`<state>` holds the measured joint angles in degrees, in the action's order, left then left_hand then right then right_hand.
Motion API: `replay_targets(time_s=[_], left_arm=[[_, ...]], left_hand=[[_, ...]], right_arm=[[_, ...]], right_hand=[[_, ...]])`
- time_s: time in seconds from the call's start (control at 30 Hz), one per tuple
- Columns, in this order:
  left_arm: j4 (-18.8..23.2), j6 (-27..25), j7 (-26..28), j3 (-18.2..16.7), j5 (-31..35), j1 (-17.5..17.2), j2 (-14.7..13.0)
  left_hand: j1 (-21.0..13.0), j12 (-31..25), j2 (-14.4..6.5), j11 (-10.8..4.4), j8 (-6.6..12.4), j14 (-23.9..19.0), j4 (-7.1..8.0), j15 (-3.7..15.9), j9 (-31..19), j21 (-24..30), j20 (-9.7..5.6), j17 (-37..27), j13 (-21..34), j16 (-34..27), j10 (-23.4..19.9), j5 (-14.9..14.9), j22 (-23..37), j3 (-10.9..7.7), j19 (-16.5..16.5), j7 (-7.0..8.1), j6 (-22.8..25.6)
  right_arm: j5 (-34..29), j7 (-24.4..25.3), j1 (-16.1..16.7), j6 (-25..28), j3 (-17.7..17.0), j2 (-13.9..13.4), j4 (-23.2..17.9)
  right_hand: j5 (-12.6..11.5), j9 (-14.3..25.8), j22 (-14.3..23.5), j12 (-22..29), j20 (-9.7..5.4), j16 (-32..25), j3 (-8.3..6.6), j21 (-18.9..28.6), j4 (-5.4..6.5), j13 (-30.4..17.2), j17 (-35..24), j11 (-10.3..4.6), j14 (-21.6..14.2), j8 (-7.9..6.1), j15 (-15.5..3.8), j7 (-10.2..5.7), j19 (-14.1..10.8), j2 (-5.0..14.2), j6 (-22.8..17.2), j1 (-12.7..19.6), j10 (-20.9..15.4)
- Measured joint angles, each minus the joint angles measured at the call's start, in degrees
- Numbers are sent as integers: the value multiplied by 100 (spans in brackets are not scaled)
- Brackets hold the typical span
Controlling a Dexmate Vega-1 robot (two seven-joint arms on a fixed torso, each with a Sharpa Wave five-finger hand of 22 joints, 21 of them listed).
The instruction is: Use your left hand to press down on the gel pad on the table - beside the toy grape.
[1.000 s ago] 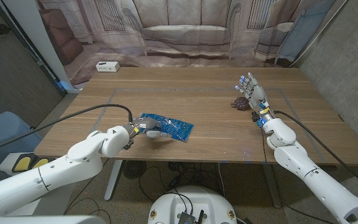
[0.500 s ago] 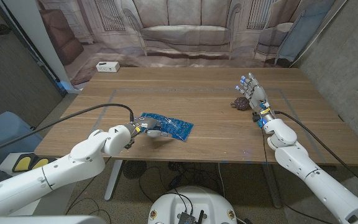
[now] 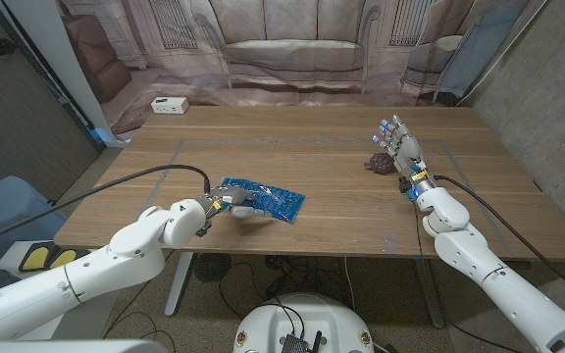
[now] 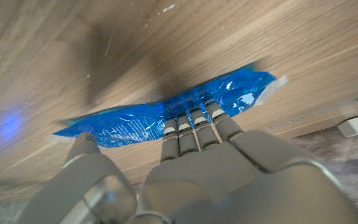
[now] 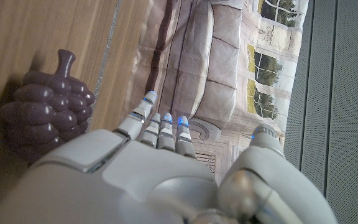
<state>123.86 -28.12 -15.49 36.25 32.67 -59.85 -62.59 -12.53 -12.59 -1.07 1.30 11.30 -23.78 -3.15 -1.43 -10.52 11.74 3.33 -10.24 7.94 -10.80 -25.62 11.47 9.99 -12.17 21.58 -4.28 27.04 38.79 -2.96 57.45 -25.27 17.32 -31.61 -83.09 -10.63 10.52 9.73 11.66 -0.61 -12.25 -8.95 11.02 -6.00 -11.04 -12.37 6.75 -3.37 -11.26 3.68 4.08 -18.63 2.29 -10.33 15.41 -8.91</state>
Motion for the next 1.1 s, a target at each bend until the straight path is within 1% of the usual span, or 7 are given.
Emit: replay_targets(time_s=[0.17, 0.27, 0.37, 0.67, 0.93, 1.0, 1.1], left_arm=[[17, 63, 220, -83, -98, -103, -32], [21, 99, 354, -130, -136, -165, -46], [18, 137, 473, -169, -165, -216, -56], [27, 209, 788, -269, -187, -337, -65], [45, 198, 975, -333, -167, -409, -52], [50, 183, 999, -339, -151, -417, -46], [57, 149, 1045, -347, -126, -432, -39]], left_hand=[[0, 0, 0, -29, 47, -21, 0, 0, -19, 0, 15, -7, 9, 0, -72, 0, 17, 0, 26, -3, 43], [0, -1, 0, -32, 56, -62, 0, 1, -19, 0, 15, -26, 271, 0, -92, 0, 23, 0, 46, -11, 93], [0, -1, 0, -37, 34, -81, 0, 1, -19, 0, 15, -26, 355, 0, -102, 0, 18, 0, 50, -13, 111], [0, -3, 0, -37, 12, -43, -11, 11, -13, 1, 15, 3, 352, -11, -123, 0, 13, -11, 65, -23, 98], [-39, -4, -38, -47, 11, 104, -16, -9, -13, 1, -69, 11, 349, 23, -43, 0, 26, -17, 5, -12, 45], [-39, 24, -38, -47, -28, 140, -35, 11, -13, -15, -101, 10, 349, 23, -43, 0, 36, -36, -33, -5, -3], [-39, 45, -38, -49, -46, 200, -36, 12, -14, -32, -65, 10, 353, 27, 15, 0, 43, -37, -82, -1, -27]], right_arm=[[4, -5, 17, -21, -7, 0, -13], [9, -4, 35, -43, -13, 6, -19], [12, 5, 51, -56, -20, 13, -25], [13, 26, 85, -72, -27, 17, -41], [14, 30, 98, -85, -30, 26, -45], [16, 25, 98, -91, -30, 33, -36], [23, 11, 94, -97, -29, 48, 0]], right_hand=[[0, 0, 0, 0, 0, 0, -25, 0, -25, 0, 0, 13, 0, 0, 0, 0, 0, 0, 0, 0, -13], [0, 0, 0, 0, 0, 0, -25, 0, -25, 0, 0, 10, 0, 0, 0, -2, 0, 1, -2, 1, -55], [0, 0, 0, 0, 0, 0, -25, 0, -25, 0, 0, 11, 0, 0, 0, -32, 0, 22, -32, 22, -73], [0, 0, 0, 0, 0, 0, -25, 0, -25, 0, 0, 11, 0, 0, 0, 1, 0, 39, -63, 5, -73], [0, 0, 0, 0, 0, 0, -25, 0, -25, 0, 0, 11, -5, 0, 4, 1, 0, 46, -63, -1, -72], [0, 0, 0, 0, 0, 0, -25, 0, -25, 0, 0, 11, -32, 0, 32, 1, 0, 46, -63, -1, -72], [0, 0, 0, 0, 0, 0, -25, 0, -25, 0, 0, 11, -32, 0, 32, 1, 0, 46, -63, -1, -72]])
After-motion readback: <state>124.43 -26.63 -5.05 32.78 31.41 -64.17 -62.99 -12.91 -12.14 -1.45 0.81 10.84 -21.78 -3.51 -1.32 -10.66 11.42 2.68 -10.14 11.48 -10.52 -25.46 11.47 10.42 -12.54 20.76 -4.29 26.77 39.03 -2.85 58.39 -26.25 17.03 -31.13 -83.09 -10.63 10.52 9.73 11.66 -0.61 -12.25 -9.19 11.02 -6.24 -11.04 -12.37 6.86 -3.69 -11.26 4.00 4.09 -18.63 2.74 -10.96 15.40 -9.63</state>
